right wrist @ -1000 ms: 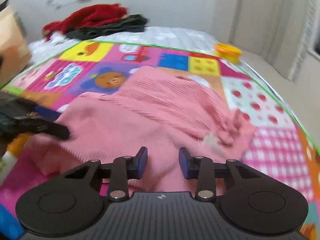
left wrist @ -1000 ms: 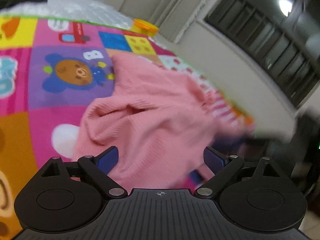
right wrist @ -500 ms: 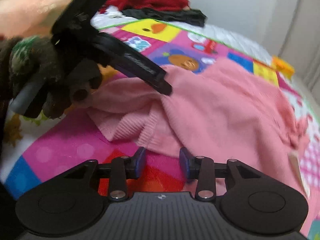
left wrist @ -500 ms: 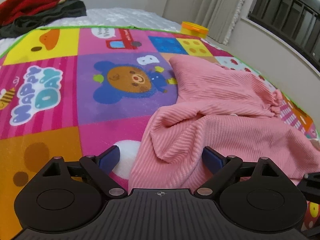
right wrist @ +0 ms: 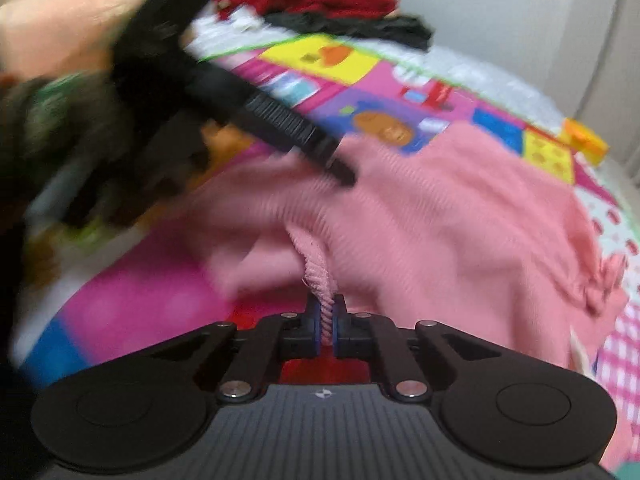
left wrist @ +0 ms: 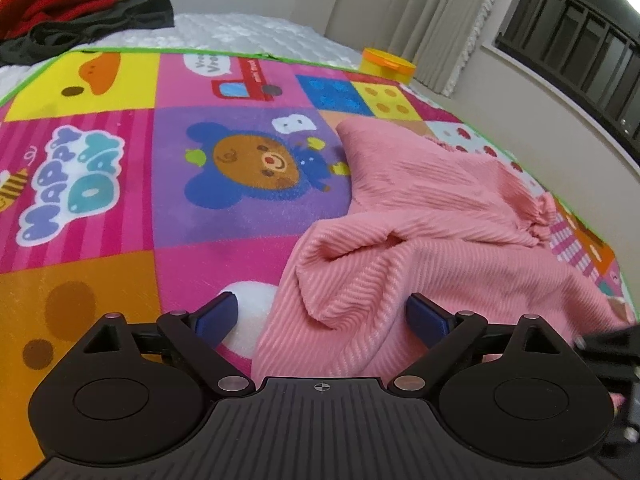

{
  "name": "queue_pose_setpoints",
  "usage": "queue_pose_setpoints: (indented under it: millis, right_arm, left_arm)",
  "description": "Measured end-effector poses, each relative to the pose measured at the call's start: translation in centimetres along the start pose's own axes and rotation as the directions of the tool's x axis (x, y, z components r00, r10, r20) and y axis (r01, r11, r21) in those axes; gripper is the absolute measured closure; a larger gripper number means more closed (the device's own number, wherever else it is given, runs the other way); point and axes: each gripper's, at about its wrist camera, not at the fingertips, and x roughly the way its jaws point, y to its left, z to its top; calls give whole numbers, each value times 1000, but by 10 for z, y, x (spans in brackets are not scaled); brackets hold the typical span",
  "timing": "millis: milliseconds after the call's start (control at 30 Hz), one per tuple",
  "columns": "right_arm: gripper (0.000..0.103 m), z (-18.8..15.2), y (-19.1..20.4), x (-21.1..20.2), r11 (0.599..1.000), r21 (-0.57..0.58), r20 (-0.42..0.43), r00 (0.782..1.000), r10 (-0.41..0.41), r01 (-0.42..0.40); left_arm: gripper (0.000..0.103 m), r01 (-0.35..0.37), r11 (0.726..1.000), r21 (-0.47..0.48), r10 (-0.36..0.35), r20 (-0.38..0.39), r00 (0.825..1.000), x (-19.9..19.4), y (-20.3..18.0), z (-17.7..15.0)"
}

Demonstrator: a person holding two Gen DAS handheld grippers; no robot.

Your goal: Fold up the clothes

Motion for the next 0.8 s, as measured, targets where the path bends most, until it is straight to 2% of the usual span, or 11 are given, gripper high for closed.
queue_pose_setpoints:
  millis: [100, 167, 267, 333, 433, 500, 567, 633, 700, 733, 800]
  right_arm:
    - [98, -23, -1, -20, 999, 0, -90, 995, 42, -42]
    - [99, -41, -4, -28, 995, 41, -130, 987, 98, -94]
    - [99, -53, 0, -43, 991, 75, -115, 986, 122, -113]
    - [98, -54, 0, -51, 995, 70, -84, 993, 77, -71]
    - [85, -49, -3, -46, 1000, -3, -88, 996, -4, 4]
    - [64, -51, -5, -38, 993, -95, -90, 993, -76, 68]
    - [59, -54, -6, -31, 985, -144, -85, 991, -106, 93]
    - [56, -53, -12, -18, 986, -137, -74, 991, -108, 97]
    - [56, -50, -20, -10, 992, -94, -63, 994, -88, 82]
    - [60, -47, -25, -8, 997, -46, -58, 996, -66, 63]
    - [85, -42, -34, -4, 999, 47, -55, 998, -23, 26]
  left_arm:
    - [7, 4, 1000, -24, -4, 19, 1000, -4, 3, 3]
    - [7, 5, 999, -33, -5, 19, 1000, -5, 4, 4]
    - [7, -15, 1000, -10, 15, 10, 1000, -2, 1, 2]
    - [7, -33, 999, 5, 33, 9, 999, -1, -1, 1]
    - [7, -39, 999, 1, 39, 7, 999, -1, 0, 0]
    - [7, -40, 999, -4, 40, 4, 999, -1, 1, 0]
    - [6, -41, 999, -7, 41, 2, 999, 0, 1, -1]
    - [6, -40, 999, -9, 40, 1, 999, 1, 2, -1]
    - [6, -38, 999, -11, 38, 0, 999, 1, 2, -1]
    - [6, -37, 999, -11, 37, 0, 999, 1, 2, -1]
    - [6, -34, 999, -14, 34, 0, 999, 1, 3, -1]
